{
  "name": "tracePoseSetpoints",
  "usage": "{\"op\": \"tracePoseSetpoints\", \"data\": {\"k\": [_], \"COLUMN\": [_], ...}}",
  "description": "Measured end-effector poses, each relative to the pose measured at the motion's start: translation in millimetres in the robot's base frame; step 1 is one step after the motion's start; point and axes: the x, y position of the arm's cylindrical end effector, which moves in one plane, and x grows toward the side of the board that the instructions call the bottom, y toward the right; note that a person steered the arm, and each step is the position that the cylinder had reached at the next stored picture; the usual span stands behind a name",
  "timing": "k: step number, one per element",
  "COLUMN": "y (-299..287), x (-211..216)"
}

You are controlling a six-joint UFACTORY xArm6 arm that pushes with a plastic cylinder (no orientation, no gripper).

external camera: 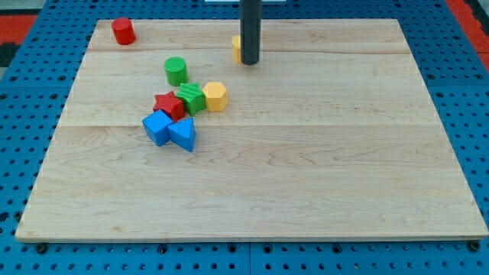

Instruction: Move the yellow heart to the top center

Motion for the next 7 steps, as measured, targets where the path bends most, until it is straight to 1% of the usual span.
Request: {"op": "tracePoseSetpoints", "data": {"k": [1, 2, 3, 4, 5, 6, 7], "y": [25, -19, 23, 60, 6, -45, -45], "x": [29, 11, -36, -37, -20, -14, -32]}}
